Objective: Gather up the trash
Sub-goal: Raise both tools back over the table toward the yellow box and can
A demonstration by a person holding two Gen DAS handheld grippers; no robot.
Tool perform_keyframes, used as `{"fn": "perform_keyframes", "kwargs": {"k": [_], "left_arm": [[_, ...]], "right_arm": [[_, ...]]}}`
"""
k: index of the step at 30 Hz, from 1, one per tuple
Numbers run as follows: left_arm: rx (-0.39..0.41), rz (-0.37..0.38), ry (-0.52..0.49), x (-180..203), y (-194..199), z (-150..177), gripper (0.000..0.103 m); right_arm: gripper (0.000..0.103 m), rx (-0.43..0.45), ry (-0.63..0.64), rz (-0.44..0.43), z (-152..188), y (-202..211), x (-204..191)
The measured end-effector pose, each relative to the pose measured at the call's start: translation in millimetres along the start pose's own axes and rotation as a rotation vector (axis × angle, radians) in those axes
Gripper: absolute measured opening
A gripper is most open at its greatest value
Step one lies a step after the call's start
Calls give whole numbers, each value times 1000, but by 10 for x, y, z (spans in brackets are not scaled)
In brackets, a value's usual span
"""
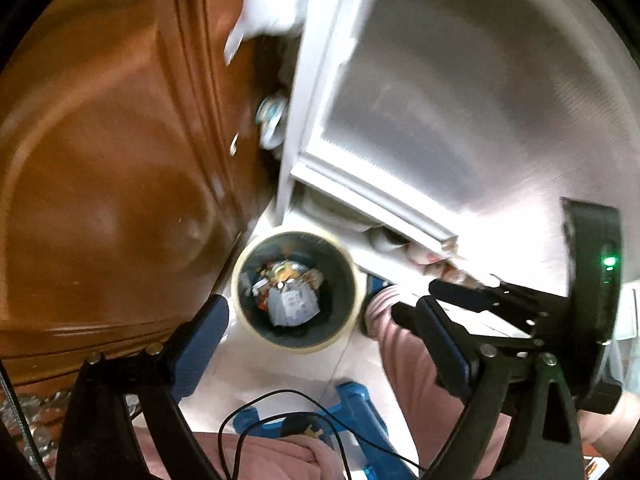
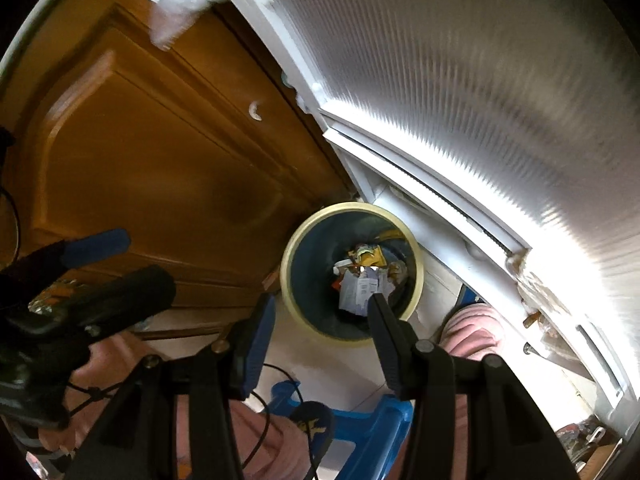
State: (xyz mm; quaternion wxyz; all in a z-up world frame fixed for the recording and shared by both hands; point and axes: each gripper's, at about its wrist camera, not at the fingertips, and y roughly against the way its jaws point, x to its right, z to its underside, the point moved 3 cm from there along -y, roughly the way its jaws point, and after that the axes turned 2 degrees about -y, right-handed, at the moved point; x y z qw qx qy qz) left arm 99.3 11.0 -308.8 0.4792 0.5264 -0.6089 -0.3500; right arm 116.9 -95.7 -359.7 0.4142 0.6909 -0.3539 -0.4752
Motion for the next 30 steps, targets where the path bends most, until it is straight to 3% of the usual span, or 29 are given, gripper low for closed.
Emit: {"fn": "perform_keyframes", "kwargs": {"k": [8,16,21,27,30], "left_arm": [[62,90,-83,269,722,-135,102],[159,145,-221,529,1476,-446,102],[221,178,-305,677,1969,-944,102],[323,79,-451,950,2408,-1670,102],[345,48,-501,1035,2504,-2028,102]], "right_arm": [[48,104,118,-16,-27,753,-288],[48,234,238,-44,-212,1759,-512],[48,344,292,-43,-518,2475,-584],[54,503,295,9,-1177,3297,-494],[65,567,289,63,-1538,3561,-352]]}}
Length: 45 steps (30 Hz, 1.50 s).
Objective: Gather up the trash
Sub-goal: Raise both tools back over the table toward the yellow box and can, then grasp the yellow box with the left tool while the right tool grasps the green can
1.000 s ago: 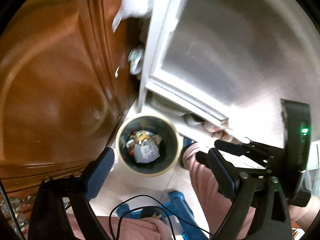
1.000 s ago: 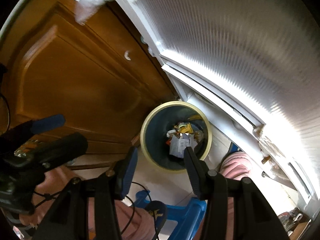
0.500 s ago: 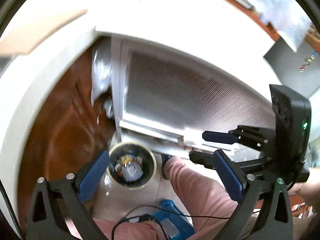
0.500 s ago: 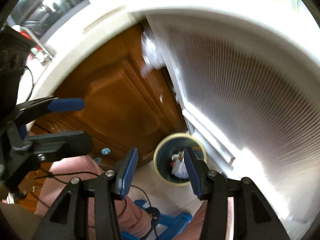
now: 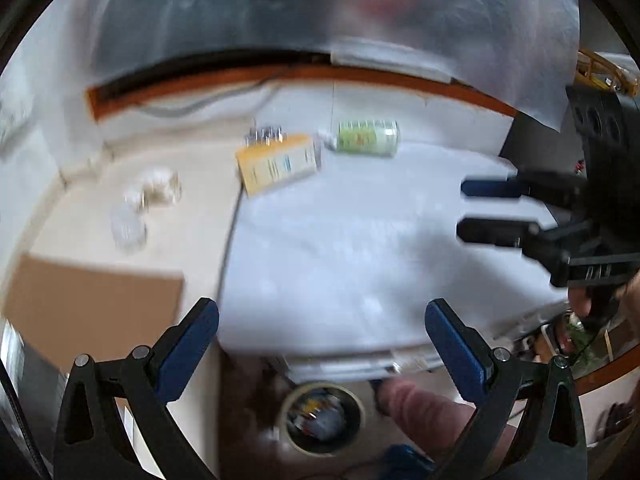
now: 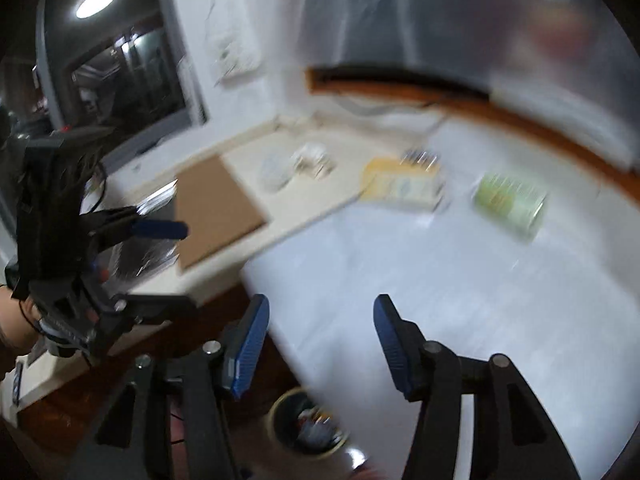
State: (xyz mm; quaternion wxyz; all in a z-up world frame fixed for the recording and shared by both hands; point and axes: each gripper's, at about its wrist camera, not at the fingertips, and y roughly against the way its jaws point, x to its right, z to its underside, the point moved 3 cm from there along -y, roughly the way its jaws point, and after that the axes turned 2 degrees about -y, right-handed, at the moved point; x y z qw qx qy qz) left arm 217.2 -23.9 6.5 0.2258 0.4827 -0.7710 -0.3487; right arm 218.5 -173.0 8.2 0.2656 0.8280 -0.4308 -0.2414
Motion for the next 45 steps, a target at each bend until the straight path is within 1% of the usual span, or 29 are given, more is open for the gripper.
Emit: {"fn": "perform_keyframes", "kwargs": {"k": [1,4,7,8,10,12,13,16,18,22,24,27,30,33,36,42,43,44,45], "left_arm": [[3,-5,-23,-52,-47,-123,102],[3,-37,-110,-147,-228,-501,102],[-5,-63,-161,-222,-453,-777,102],[-6,-70,-168,-275,-561,-880,102],[-21,-79,-186,-341,-807,-1105,102],[-43,-71,-203,-404,-1032,-1268,102],[-54,-75,-210,-445,-1132,-1299,102],[-89,-100,-255,-539,-1480,-1420,102],[-116,-113,-290,-594,-1705,-1503,102],[-149,-141,-337,-647,-2001,-1575,102],[-179,-156,-369,-664,-2176,-1595,102],[-209,-155,-400,-657,-2374,-1582,102],[-225,-154,-432,-622,-2494,-1590,102],[-245,-153,-477,-560,-2612,-1596,102],[-271,-141,-495,-531,-2732,-1599,102],[-311,-134,-476,-542,-2907,-1560,101],[-312,-134,-467,-535,-2914,-1548,97],[-311,-129,-459,-525,-2910,-1549,88],[-311,-115,-443,-511,-2896,-1539,82]], "right_arm": [[69,17,3,30,-122,-8,107],[70,38,21,108,-460,-125,452],[74,29,50,176,-700,-261,822],[75,14,71,203,-770,-375,956],[77,-14,101,255,-818,-546,1181],[77,-42,120,293,-861,-704,1369],[77,-57,122,305,-875,-800,1472],[77,-97,133,318,-900,-1047,1676],[77,-127,163,313,-885,-1182,1727],[77,-187,249,329,-876,-1441,1803],[77,-208,280,347,-855,-1526,1812],[77,-228,310,350,-856,-1602,1825],[77,-250,330,340,-847,-1669,1830],[77,-264,362,349,-834,-1713,1826],[77,-271,373,351,-834,-1739,1851],[77,-286,408,382,-805,-1857,1887],[77,-288,415,387,-800,-1871,1883],[77,-293,428,397,-792,-1892,1874],[77,-299,439,406,-785,-1909,1868]]}}
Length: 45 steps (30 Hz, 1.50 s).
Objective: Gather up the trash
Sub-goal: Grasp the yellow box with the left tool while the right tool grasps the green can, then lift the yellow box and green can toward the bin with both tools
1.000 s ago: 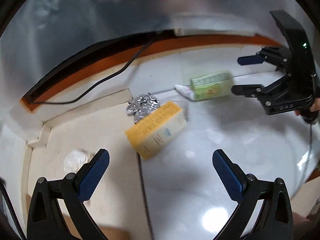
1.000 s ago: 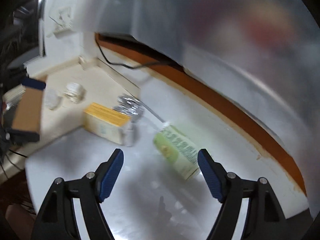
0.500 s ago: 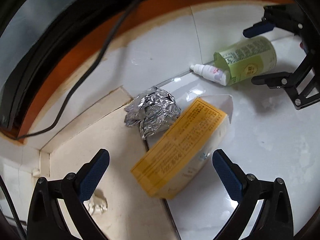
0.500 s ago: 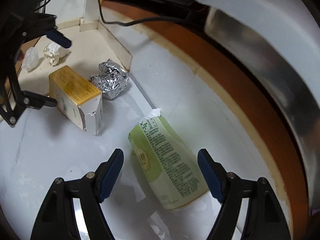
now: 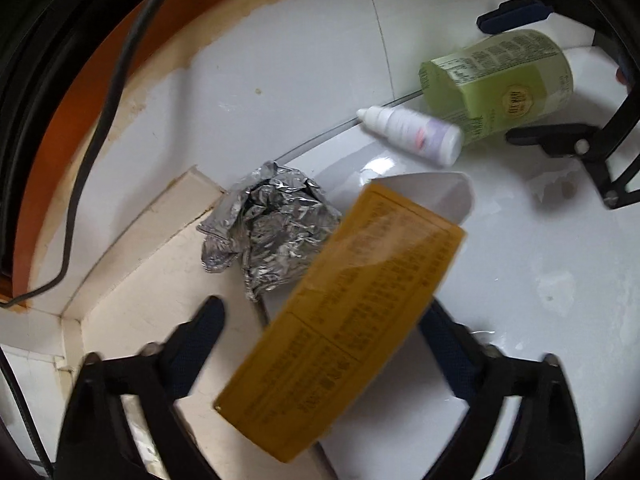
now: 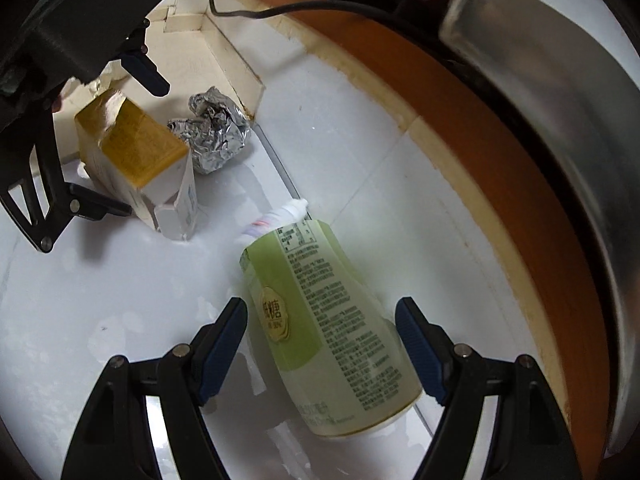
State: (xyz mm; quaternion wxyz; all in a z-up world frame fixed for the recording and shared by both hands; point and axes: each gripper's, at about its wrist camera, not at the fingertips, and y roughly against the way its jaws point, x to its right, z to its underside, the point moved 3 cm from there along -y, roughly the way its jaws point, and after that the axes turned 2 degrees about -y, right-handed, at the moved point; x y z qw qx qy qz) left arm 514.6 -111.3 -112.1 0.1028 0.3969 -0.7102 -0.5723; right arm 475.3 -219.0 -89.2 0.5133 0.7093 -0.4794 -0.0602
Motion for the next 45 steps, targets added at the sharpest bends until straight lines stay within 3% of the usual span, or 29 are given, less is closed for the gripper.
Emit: {"fn": "perform_keyframes", "kwargs": {"k": [1,3,5,8,11,18,26,31,39,45], "left_arm": [[3,14,10,3,-3,6,71],[12,8,48,20,38,24,66],[30,22,83,33,105,61,53],[49,31,161,57,229,161,45],[71,69,216,141,395,321,41],[123,122,312,524,816,776,40],[204,180,447,910,1344,1331,40],[265,163,512,1072,1755,1690,40],[297,122,675,1456,1959,2402,40],[279,68,742,1839,1872,2941,40]], "right_arm": [[77,-9,15,18,-3,-24,-20],[77,-27,42,52,-7,-70,-53],[76,-43,56,88,-1,-114,-71],[70,-34,43,114,25,-86,-79],[68,-29,10,59,91,38,-120],[66,22,-75,-76,314,548,-455],[65,141,-358,-247,632,1281,-779],[65,221,-491,-356,800,1697,-1053],[65,300,-660,-517,1090,2170,-1509],[65,292,-631,-517,1301,2303,-2001]]}}
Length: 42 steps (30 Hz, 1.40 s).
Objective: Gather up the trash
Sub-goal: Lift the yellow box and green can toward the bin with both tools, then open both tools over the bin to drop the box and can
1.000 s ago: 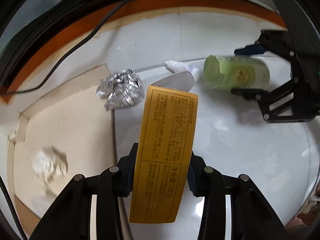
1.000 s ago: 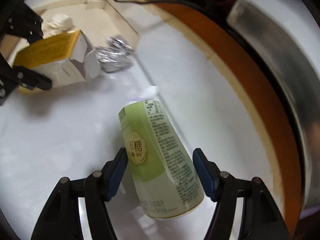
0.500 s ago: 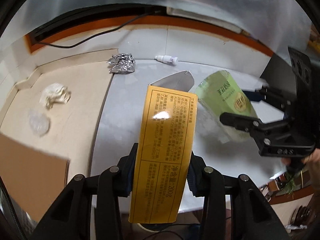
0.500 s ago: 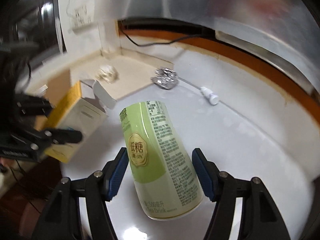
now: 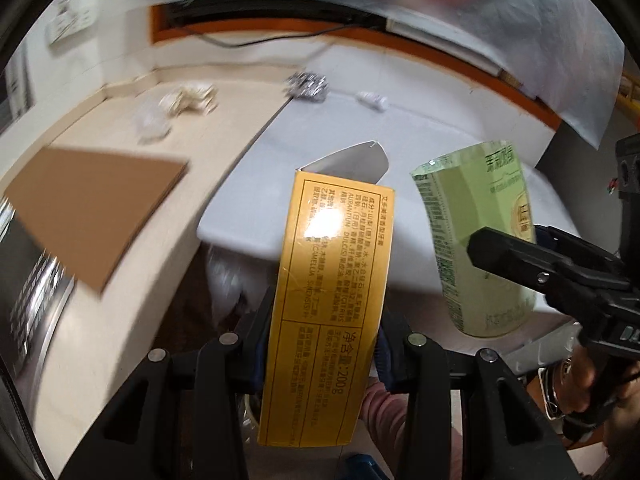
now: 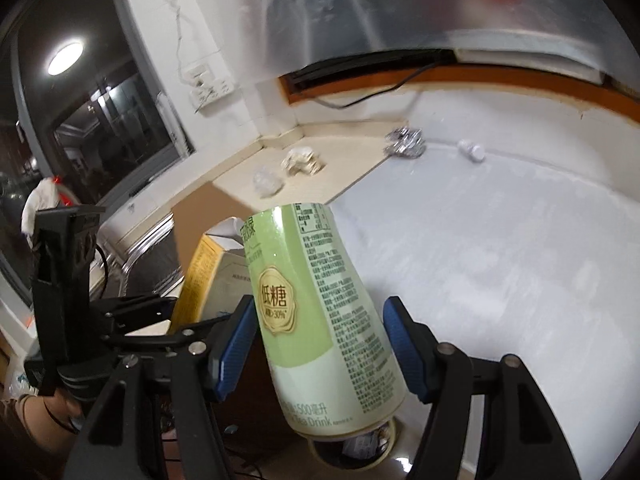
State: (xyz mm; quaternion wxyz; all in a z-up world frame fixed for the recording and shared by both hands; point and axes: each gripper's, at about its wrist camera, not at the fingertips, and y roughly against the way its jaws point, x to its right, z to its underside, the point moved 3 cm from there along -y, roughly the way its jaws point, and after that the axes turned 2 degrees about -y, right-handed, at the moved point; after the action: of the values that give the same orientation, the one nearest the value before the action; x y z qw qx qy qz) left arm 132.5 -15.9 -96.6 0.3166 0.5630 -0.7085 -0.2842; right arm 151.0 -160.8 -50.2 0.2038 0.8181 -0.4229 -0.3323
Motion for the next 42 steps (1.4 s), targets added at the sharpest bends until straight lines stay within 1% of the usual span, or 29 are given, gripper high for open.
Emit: {"fn": "perform_keyframes", "kwargs": {"k": [1,3,6,8,11,14,17,19,23,30,35,39,42], "left_arm": [[-6,-7,9,-18,-22,73,40],[-42,-16,59,-113,-104,347,40],[-85,-19,129,-234,-238,669,40],[-108,-12,165,-290,-329,841,40],[-141,-30,176,-343,-482,1085,40],[-171,-48,177,-380,-642,1307,40],[-206,-55,186,-426,-830,1504,40],[-228,-67,191,-480,-955,1586,40],[-267,-66,219,-563,-1168,1732,40],[-294,-44,235,-642,-1459,1891,40],[-339,-16,255,-713,-1717,1886,40],[-379,6,292,-820,-1867,1926,40],[-393,16,306,-779,-1946,1893,40]], "right_arm": [[65,-13,-3,-6,84,-18,-37],[65,-48,-6,-13,270,-83,-117],[65,-102,48,27,550,-213,-237],[65,-158,64,31,747,-344,-279],[65,-230,64,39,994,-599,-278],[65,-279,80,67,1248,-831,-271],[65,-326,65,84,1453,-1073,-213],[65,-343,64,106,1556,-1222,-161],[65,-391,26,142,1742,-1514,14],[65,-468,-27,167,1978,-1897,245],[66,-515,-83,179,2091,-2118,361],[67,-540,-114,182,2145,-2194,435],[67,-551,-134,181,2181,-2260,474]]}}
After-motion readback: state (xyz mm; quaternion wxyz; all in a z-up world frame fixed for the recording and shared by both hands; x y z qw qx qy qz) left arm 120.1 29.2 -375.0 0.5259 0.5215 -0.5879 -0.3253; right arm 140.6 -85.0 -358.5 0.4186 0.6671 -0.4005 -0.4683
